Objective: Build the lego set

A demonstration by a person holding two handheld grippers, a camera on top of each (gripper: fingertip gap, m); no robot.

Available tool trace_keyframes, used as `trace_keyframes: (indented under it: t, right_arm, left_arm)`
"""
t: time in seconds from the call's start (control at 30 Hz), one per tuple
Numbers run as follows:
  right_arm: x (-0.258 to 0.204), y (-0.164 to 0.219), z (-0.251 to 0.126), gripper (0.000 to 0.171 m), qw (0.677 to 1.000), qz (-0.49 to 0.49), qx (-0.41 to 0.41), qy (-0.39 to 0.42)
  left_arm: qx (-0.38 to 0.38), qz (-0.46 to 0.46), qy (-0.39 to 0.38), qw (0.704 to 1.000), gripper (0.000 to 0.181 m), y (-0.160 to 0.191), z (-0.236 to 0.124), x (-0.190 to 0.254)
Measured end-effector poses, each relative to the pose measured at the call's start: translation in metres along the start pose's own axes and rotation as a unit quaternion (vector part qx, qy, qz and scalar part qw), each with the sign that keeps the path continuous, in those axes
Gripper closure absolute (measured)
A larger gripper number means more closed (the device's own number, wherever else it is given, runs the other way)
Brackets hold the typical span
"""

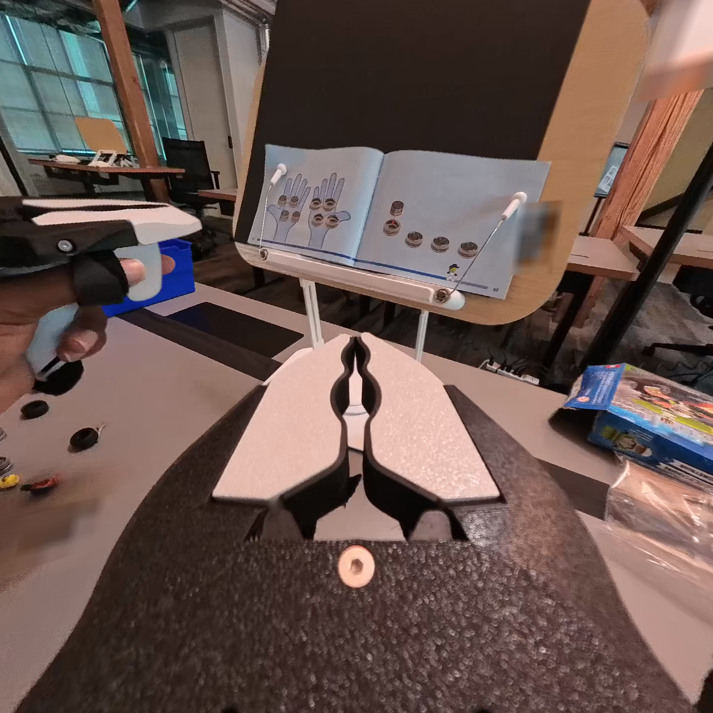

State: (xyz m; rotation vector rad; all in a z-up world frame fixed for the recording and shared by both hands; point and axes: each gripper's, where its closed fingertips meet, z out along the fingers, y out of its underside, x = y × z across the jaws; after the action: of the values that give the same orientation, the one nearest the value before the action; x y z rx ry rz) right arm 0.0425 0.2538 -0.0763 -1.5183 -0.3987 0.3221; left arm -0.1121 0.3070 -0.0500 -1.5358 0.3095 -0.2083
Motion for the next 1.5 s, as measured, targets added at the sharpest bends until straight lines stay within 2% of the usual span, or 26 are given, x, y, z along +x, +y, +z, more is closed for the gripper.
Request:
trace_keyframes:
  t: [0.27, 0.53, 0.93, 1.07, 1.3, 1.4, 1.5]
  right_arm:
    - [0.001, 0.011, 0.001, 0.171, 1.0, -0.008, -0.008, 0.004]
    - [0.018, -0.001, -0.007, 0.171, 1.0, 0.0, 0.008, 0.023]
    - [0.017, -0.014, -0.013, 0.171, 1.0, 0.02, 0.011, 0.015]
    - [0.025, -0.032, -0.022, 0.171, 0.999, 0.027, 0.029, 0.023]
    - [0.029, -0.065, -0.04, 0.171, 0.998, 0.02, 0.059, 0.017]
    - [0.029, -0.069, -0.045, 0.171, 0.999, 0.014, 0.051, 0.01]
    - [0.031, -0.063, -0.048, 0.171, 0.999, 0.011, 0.039, 0.016]
  left_arm:
    - [0.015, 0.008, 0.023, 1.0, 0.181, 0.002, 0.002, 0.025]
    - [0.011, 0.014, 0.043, 0.999, 0.181, 0.013, 0.004, 0.044]
    - [0.003, 0.006, 0.066, 0.998, 0.181, 0.003, -0.005, 0.059]
    - [0.016, 0.016, 0.07, 0.997, 0.181, -0.014, -0.015, 0.058]
    - [0.054, 0.011, 0.102, 0.993, 0.181, -0.069, -0.055, 0.064]
    - [0.045, -0.002, 0.093, 0.995, 0.181, -0.057, -0.066, 0.073]
    - [0.008, 0.016, 0.081, 0.997, 0.181, -0.021, -0.084, 0.073]
